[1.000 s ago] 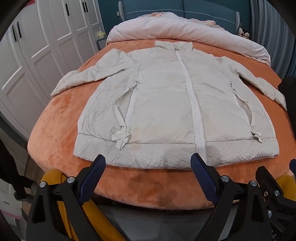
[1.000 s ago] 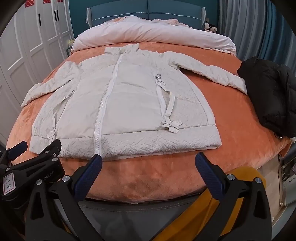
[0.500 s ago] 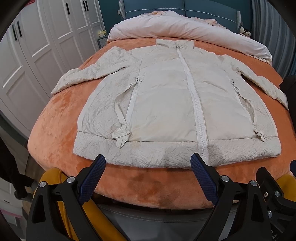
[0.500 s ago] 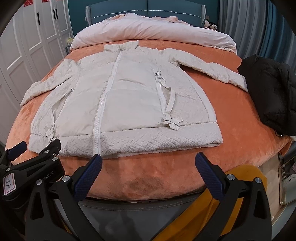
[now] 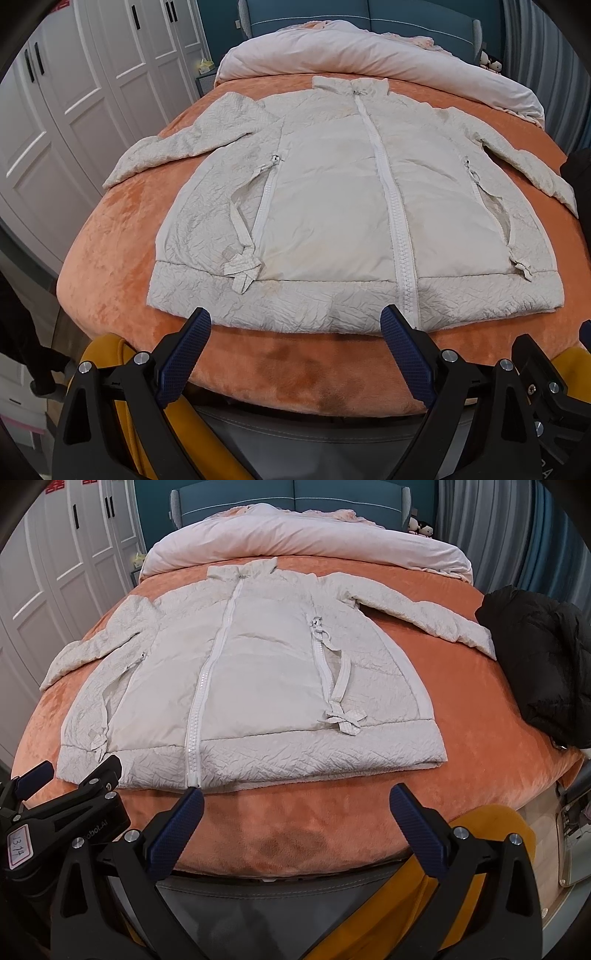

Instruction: Fold large clothes

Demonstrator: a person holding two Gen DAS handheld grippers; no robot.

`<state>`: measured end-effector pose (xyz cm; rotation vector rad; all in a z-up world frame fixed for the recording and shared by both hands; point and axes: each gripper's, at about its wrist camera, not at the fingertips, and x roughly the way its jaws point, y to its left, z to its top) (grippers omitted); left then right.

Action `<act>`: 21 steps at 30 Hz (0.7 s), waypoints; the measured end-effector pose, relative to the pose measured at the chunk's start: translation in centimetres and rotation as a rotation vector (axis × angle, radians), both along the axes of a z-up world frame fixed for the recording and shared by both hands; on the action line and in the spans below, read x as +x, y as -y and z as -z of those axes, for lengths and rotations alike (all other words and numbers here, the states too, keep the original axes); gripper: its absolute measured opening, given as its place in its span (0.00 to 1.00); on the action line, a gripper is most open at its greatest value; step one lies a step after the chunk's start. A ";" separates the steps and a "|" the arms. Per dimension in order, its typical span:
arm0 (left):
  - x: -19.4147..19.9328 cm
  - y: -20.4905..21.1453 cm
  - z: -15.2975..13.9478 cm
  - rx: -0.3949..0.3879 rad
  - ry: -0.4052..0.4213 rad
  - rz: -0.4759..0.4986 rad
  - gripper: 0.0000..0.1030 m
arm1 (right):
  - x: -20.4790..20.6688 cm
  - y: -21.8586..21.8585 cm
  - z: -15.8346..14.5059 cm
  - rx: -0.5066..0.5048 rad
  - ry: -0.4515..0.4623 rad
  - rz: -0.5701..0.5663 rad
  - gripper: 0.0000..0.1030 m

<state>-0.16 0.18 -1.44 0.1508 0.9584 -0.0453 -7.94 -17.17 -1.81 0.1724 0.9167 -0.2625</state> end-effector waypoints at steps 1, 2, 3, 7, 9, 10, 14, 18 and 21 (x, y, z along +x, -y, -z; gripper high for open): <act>0.0 0.0 0.1 0.000 -0.001 0.000 0.88 | 0.0 0.0 0.1 0.000 -0.001 0.000 0.95; 0.0 0.0 0.1 0.002 -0.002 0.000 0.88 | 0.0 0.0 0.1 0.000 -0.001 0.000 0.95; 0.0 0.0 0.1 0.002 -0.002 -0.001 0.88 | 0.0 0.0 0.1 0.000 -0.001 0.000 0.95; 0.0 0.0 0.1 0.000 -0.003 -0.001 0.88 | 0.0 0.0 0.1 0.000 -0.002 0.001 0.95; 0.0 0.0 0.1 0.000 -0.003 -0.001 0.88 | 0.0 0.0 0.1 0.000 -0.002 0.001 0.95; 0.0 0.0 0.1 0.000 -0.004 -0.001 0.88 | -0.1 0.0 0.2 0.000 -0.003 0.001 0.95; 0.0 -0.1 0.3 -0.008 -0.009 -0.005 0.88 | 0.0 0.0 0.1 -0.002 -0.002 0.001 0.95; -0.1 -0.2 0.5 -0.011 -0.012 -0.008 0.88 | 0.0 -0.1 0.2 -0.002 -0.007 0.002 0.95; -0.1 -0.3 0.5 -0.012 -0.012 -0.007 0.88 | 0.0 -0.1 0.3 -0.003 -0.006 0.002 0.95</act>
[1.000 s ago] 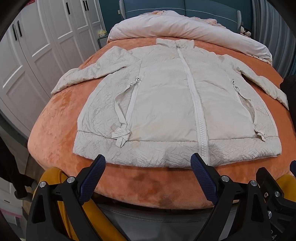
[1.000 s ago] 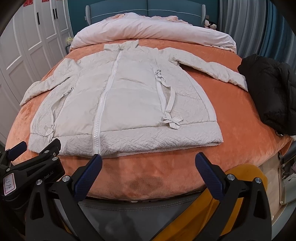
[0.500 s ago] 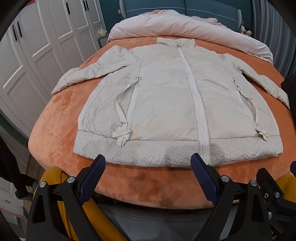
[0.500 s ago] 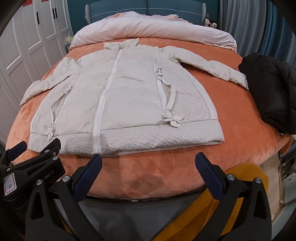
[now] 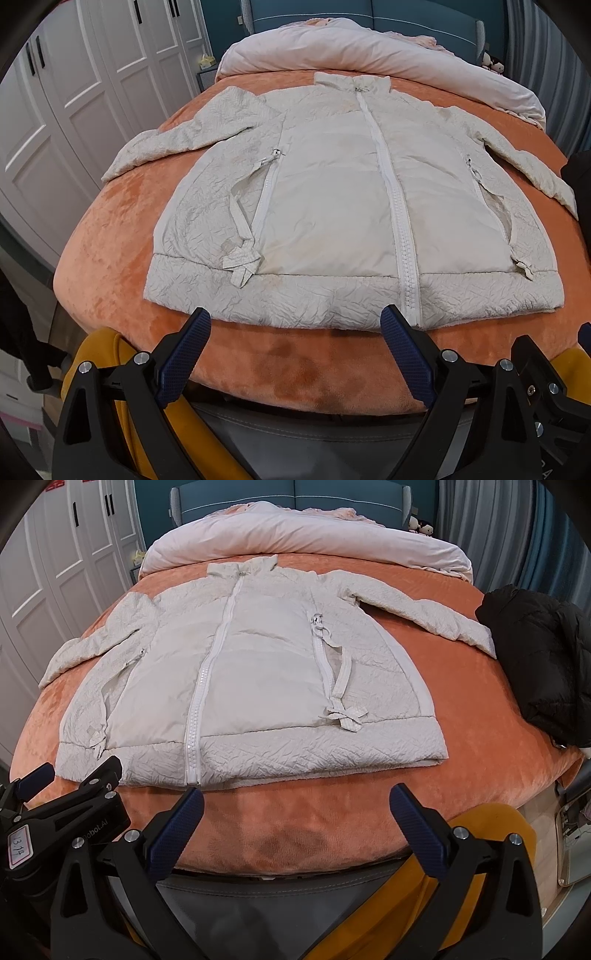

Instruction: Fold large clothes

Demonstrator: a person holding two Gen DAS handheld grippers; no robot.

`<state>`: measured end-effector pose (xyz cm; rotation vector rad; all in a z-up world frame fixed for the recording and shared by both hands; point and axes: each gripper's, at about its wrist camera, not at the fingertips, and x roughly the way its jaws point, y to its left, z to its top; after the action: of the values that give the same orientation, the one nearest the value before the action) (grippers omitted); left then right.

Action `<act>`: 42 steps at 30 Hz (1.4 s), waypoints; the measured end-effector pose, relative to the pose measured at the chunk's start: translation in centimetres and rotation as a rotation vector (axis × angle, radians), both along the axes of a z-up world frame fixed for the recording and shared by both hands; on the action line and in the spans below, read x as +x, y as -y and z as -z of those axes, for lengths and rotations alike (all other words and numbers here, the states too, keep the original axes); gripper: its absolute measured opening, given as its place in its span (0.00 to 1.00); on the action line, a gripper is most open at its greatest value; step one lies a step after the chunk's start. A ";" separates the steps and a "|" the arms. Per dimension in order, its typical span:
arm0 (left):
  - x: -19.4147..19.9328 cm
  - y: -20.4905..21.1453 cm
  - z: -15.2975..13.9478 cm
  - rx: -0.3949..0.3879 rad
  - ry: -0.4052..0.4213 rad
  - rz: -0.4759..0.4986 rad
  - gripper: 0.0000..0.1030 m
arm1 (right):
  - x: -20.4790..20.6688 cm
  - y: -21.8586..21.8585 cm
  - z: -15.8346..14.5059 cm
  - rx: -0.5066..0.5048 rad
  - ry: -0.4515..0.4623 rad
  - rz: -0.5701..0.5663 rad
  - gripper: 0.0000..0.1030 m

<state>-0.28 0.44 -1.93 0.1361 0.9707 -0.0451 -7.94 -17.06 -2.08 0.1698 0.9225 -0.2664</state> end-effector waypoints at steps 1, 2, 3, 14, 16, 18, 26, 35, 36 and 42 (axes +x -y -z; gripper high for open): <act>0.0 0.0 0.0 0.000 -0.001 0.000 0.88 | 0.0 0.0 0.0 0.000 0.000 0.000 0.95; 0.0 0.0 0.0 0.000 -0.001 0.000 0.88 | 0.0 0.0 0.0 -0.001 0.000 0.000 0.95; 0.0 0.0 0.0 0.000 -0.001 0.000 0.88 | 0.0 0.0 0.1 -0.001 0.000 0.000 0.95; 0.0 0.0 0.0 0.000 -0.001 0.000 0.88 | 0.0 0.0 0.1 0.000 -0.002 0.001 0.95; 0.0 0.0 0.0 0.000 -0.001 0.000 0.88 | -0.1 0.0 0.2 -0.001 -0.002 0.001 0.95; 0.0 0.0 0.0 0.001 -0.001 0.000 0.88 | 0.0 0.0 0.1 0.001 -0.003 0.001 0.95; 0.0 0.0 0.0 0.001 -0.001 0.001 0.88 | 0.0 -0.1 0.2 0.002 -0.004 0.002 0.95; 0.4 -0.7 1.1 -0.085 -0.068 0.018 0.88 | 0.5 1.4 1.6 0.063 -0.020 -0.031 0.95; 0.6 -0.9 1.2 -0.104 -0.078 0.026 0.88 | 0.6 2.2 1.6 0.064 -0.013 -0.022 0.95; 2.8 -2.5 1.0 -0.130 -0.051 0.000 0.88 | 3.8 14.7 0.3 0.119 0.058 0.175 0.95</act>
<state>2.57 2.90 -2.93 0.0150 1.0155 -0.1117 -4.14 -31.81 -2.35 0.3679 0.8673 -0.3670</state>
